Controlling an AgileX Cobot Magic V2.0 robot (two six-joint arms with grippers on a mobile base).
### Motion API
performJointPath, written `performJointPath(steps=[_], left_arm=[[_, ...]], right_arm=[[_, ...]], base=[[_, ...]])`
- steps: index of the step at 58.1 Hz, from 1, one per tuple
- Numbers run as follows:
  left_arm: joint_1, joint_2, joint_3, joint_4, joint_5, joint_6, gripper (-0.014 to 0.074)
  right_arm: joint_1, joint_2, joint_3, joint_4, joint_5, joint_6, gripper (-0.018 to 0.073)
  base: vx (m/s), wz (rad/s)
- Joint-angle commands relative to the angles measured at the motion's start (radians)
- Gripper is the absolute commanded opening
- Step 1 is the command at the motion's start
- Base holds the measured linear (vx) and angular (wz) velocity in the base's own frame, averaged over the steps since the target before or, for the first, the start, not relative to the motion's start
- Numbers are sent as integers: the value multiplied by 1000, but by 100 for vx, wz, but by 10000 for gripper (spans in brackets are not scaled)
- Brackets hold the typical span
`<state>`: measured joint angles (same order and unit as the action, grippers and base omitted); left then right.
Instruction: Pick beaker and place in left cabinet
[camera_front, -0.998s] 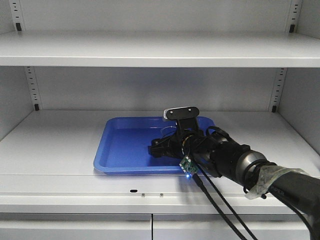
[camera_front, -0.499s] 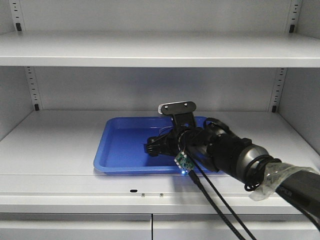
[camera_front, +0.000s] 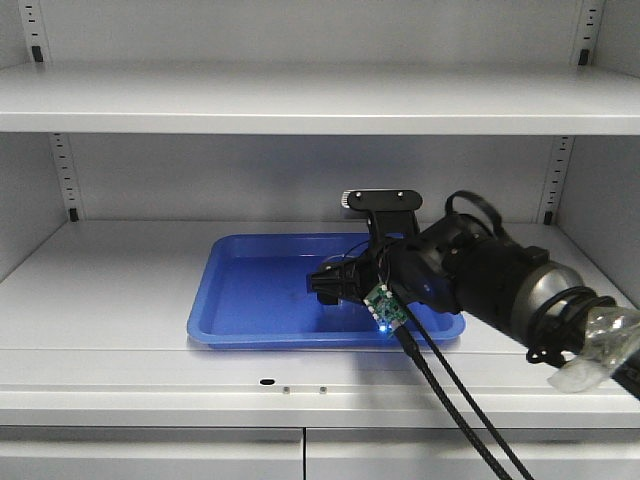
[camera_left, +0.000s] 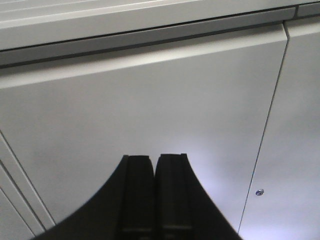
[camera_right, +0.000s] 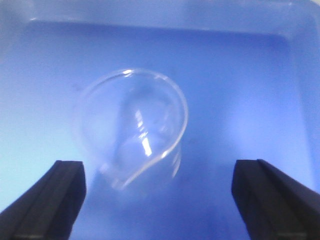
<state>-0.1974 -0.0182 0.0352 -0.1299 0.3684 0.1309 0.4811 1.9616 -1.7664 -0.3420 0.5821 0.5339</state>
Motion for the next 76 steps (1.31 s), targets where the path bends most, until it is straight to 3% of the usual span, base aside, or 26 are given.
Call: performJointPath(steps=[1, 16, 32, 45, 55, 65, 76], left_arm=[[-6, -10, -19, -10, -82, -1, -6], [-6, -10, -19, -10, -82, -1, -6], [-6, -10, -19, -10, -82, -1, -6], [-6, -10, -19, -10, -82, -1, -6], [-6, -10, -19, -10, -82, -1, -6], [-6, -10, -19, -10, -82, -1, -6], [-6, -10, -19, -10, -82, -1, -6]], right_arm=[[-3, -82, -36, 58, -6, -70, 602], [-3, -112, -36, 172, 205, -189, 581], [3, -187, -27, 210, 271, -209, 581], [96, -348, 125, 135, 239, -207, 581], [169, -510, 262, 4, 215, -108, 581], [196, -718, 452, -59, 197, -16, 581], [196, -975, 658, -77, 139, -12, 581]], base=[[0, 0], [0, 0], [0, 0], [0, 0], [0, 0], [0, 0], [0, 0]])
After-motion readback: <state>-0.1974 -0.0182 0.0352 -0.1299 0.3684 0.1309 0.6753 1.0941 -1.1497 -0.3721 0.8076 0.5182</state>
